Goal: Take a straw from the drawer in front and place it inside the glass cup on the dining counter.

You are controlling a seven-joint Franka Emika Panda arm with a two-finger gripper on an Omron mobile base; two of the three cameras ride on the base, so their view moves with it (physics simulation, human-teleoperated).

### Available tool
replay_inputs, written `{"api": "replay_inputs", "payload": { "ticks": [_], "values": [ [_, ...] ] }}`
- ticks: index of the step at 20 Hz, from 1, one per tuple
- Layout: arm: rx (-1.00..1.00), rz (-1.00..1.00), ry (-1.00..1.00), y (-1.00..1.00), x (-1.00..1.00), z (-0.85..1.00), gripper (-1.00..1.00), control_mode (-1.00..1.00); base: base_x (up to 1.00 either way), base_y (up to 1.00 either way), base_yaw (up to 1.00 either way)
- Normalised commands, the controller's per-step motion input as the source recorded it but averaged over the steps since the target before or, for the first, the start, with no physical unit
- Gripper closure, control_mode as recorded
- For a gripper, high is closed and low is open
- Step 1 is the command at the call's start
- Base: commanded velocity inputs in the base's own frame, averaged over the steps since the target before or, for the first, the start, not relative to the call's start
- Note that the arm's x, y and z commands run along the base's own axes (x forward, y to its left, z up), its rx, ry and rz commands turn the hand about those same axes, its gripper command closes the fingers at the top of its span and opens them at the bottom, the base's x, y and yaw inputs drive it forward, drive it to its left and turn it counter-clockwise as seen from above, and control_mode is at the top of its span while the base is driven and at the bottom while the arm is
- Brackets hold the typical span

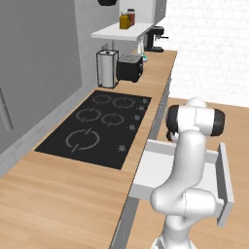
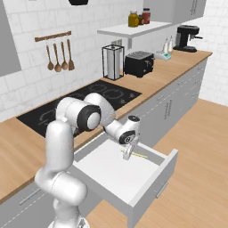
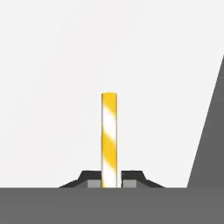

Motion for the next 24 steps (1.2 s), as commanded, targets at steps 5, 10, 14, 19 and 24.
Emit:
{"api": "replay_inputs", "payload": {
  "ticks": [5, 10, 14, 19, 24],
  "values": [
    [0.00, 0.00, -0.19, 0.00, -0.46, 0.74, 1.00, -1.00, 0.00, 0.00, 0.00],
    [-0.01, 0.00, -0.27, 0.00, -0.47, 0.85, 1.00, -1.00, 0.00, 0.00, 0.00],
    [-0.01, 0.00, -0.27, 0.00, -0.35, 0.98, 1.00, -1.00, 0.00, 0.00, 0.00],
    [0.00, 0.00, -0.20, 0.06, -0.32, 0.98, 1.00, -1.00, 0.00, 0.00, 0.00],
    [-0.01, 0.00, -0.17, 0.14, -0.28, 0.99, 1.00, -1.00, 0.00, 0.00, 0.00]
  ]
}}
